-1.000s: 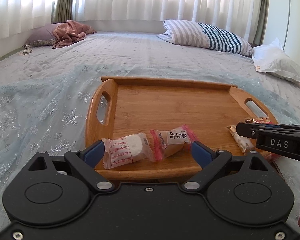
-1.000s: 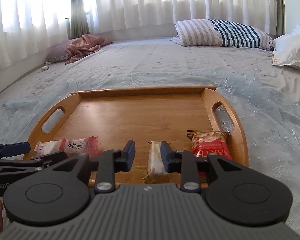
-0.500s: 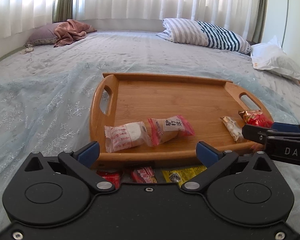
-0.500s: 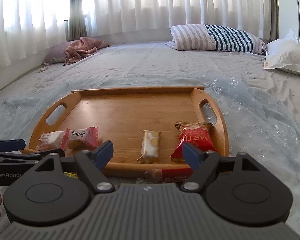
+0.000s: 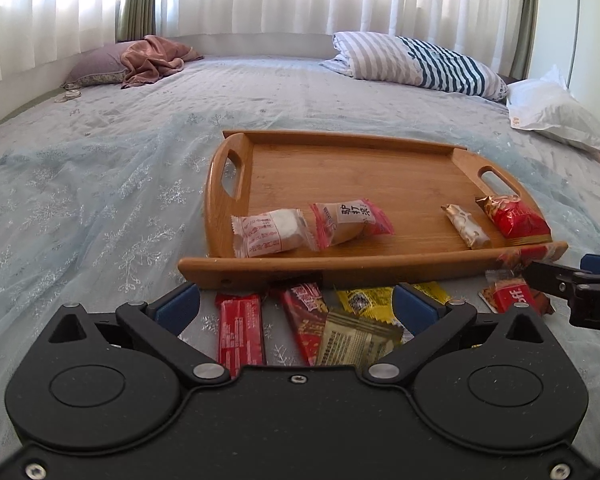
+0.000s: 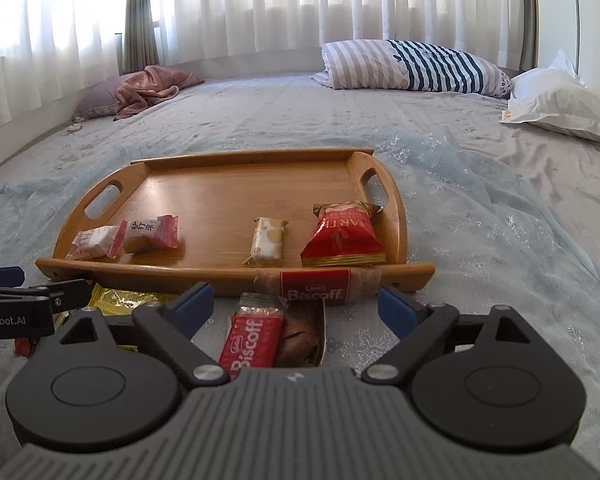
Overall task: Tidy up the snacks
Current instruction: 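Move both open tools back from the tray to the snack pile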
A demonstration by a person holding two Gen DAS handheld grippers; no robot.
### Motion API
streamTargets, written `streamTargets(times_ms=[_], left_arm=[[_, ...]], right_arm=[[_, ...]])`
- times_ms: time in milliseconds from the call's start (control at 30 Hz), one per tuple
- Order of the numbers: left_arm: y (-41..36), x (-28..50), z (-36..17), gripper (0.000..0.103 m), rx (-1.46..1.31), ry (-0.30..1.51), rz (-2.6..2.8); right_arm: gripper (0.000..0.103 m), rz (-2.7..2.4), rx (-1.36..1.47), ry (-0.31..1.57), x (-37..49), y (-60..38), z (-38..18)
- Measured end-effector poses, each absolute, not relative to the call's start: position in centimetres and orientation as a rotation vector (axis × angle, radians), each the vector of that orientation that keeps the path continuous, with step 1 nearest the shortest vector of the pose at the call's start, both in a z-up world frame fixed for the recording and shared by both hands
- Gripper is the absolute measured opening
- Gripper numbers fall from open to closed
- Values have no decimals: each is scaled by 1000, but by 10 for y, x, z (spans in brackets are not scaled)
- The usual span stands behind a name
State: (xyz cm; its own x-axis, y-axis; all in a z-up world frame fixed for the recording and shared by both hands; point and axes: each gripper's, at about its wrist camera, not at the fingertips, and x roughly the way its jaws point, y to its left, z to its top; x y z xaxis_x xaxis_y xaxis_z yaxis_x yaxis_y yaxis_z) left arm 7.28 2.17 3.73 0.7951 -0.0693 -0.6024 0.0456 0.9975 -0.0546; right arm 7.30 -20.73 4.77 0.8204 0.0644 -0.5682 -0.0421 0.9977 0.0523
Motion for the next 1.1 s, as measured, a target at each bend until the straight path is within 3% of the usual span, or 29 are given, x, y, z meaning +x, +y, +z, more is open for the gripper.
streamTargets(times_ms=[133,600,667,733,767,800,867,900,1100], left_arm=[[24,66,38,103,-34,649,-63],[28,39,33,103,-50,660,-83],[26,36,30,103,-48,666,-89],[24,33,28,102,-42,666,-92],[23,32,27,97,-39,659,-90],[22,30,27,85,-36,645,-88],[19,27,28,60,-19,621,-104],[18,27,28,55,-14,624,-112],[7,26,27,55,53,627,-120]], right_arm=[[103,49,40,605,64,-210,47],[103,76,32,645,42,-203,36],[99,77,35,652,42,-202,32],[84,71,41,654,44,-200,28],[76,71,44,658,45,-199,26],[62,76,46,662,46,-197,24],[57,93,58,662,49,-194,22],[57,94,59,659,50,-192,21],[57,95,56,663,59,-186,18]])
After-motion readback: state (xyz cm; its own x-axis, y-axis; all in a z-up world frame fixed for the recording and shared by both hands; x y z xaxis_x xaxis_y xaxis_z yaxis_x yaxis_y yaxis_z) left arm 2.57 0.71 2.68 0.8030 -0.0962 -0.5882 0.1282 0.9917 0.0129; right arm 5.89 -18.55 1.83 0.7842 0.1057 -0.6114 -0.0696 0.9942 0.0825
